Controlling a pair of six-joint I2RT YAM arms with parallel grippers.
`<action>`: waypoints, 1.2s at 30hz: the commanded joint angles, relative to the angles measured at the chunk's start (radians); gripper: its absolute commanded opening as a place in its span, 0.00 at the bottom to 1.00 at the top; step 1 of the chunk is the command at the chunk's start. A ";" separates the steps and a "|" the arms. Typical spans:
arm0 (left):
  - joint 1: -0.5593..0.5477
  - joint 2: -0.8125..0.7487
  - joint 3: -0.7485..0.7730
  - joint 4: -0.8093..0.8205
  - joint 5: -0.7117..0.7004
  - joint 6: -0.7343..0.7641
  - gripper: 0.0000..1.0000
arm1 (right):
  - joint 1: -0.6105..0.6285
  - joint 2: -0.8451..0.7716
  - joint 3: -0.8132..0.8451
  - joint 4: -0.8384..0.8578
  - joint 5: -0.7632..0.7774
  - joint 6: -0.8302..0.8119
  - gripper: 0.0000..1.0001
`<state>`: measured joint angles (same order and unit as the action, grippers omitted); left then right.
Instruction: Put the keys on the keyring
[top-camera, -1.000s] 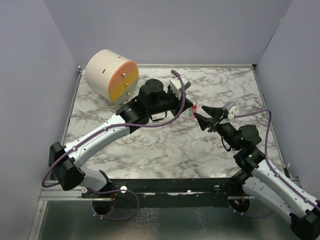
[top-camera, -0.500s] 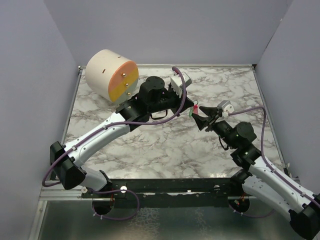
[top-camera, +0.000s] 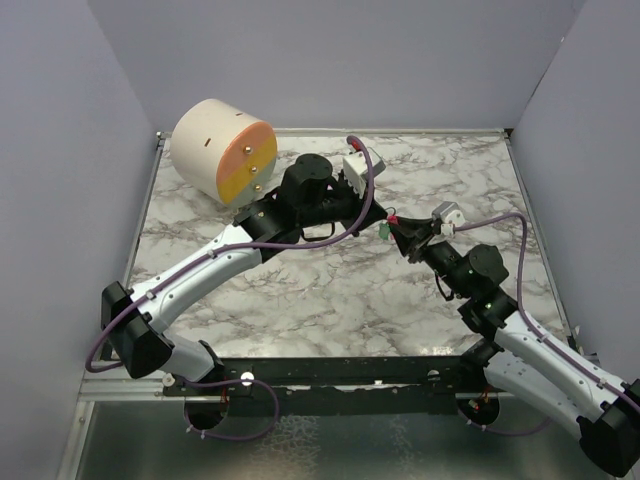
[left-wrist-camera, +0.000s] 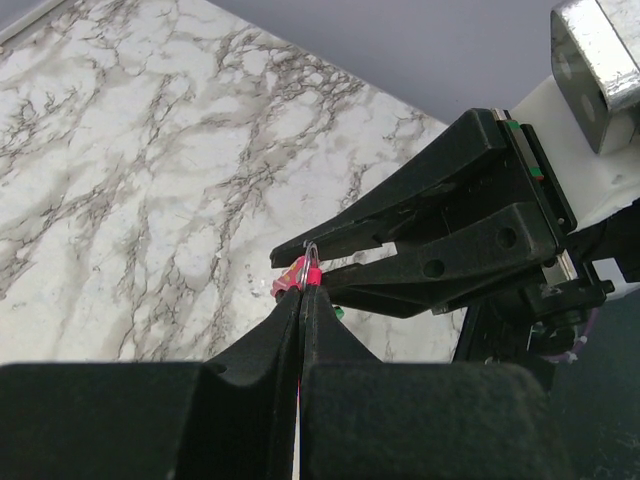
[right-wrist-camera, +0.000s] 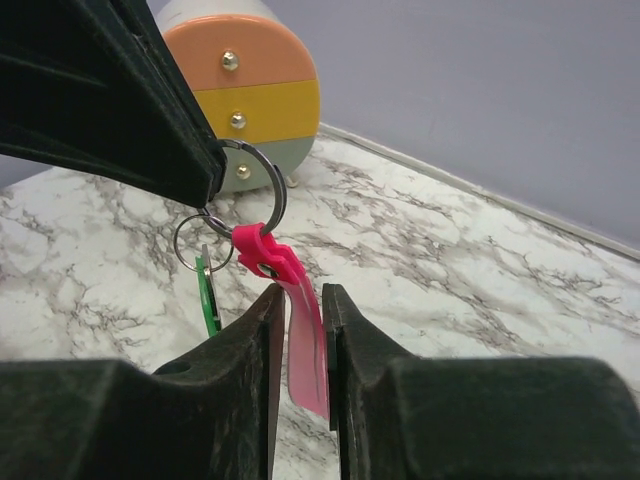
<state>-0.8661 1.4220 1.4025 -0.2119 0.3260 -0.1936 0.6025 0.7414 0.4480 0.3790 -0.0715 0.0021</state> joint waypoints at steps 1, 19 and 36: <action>-0.005 0.009 0.044 -0.023 0.012 -0.012 0.00 | 0.005 -0.009 -0.008 0.036 0.058 -0.008 0.21; -0.011 0.052 0.070 -0.151 -0.011 0.000 0.00 | 0.005 -0.031 -0.010 0.015 0.107 -0.021 0.21; -0.016 0.072 0.133 -0.171 -0.166 0.028 0.00 | 0.005 -0.024 0.017 -0.052 0.109 0.002 0.20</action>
<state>-0.8726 1.4834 1.4963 -0.3813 0.2081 -0.1810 0.6029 0.7254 0.4400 0.3485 0.0395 -0.0036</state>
